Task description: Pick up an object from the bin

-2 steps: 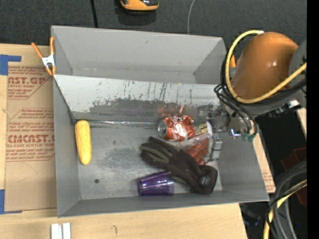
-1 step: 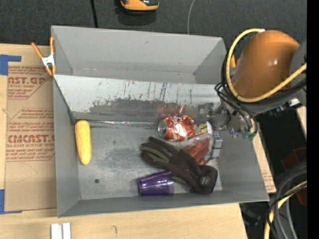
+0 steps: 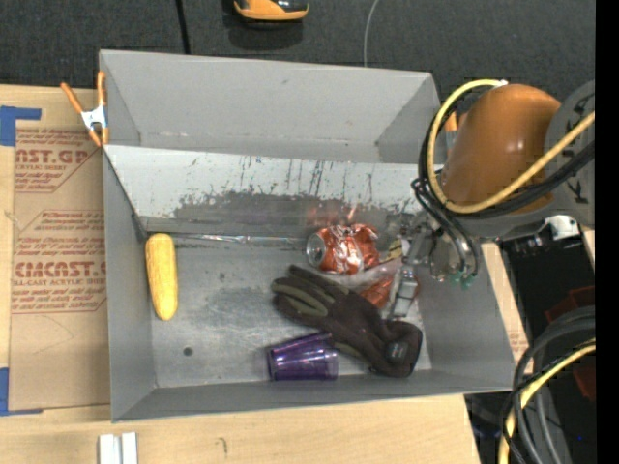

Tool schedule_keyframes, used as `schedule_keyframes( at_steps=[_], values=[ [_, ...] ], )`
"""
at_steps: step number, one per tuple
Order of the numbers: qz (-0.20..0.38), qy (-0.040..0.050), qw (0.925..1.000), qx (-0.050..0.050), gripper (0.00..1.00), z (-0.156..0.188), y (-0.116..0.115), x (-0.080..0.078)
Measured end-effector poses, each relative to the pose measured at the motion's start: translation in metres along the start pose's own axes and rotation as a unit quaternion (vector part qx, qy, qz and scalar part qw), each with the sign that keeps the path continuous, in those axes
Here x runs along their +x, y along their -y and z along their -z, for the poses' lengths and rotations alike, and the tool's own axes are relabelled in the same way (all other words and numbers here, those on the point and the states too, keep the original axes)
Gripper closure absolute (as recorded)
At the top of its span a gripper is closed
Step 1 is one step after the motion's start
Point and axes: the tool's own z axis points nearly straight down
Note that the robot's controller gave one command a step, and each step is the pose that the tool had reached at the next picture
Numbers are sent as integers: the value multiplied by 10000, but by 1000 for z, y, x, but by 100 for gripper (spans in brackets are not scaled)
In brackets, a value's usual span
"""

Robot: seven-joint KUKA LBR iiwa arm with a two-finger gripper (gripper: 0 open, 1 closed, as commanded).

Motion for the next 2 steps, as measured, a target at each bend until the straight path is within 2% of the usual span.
schedule_keyframes(
  at_steps=[1,2],
  values=[
    [-856,-61,9963,11,0,-36,-8,6],
    [261,-59,9996,8,100,-89,-7,4]
  ],
)
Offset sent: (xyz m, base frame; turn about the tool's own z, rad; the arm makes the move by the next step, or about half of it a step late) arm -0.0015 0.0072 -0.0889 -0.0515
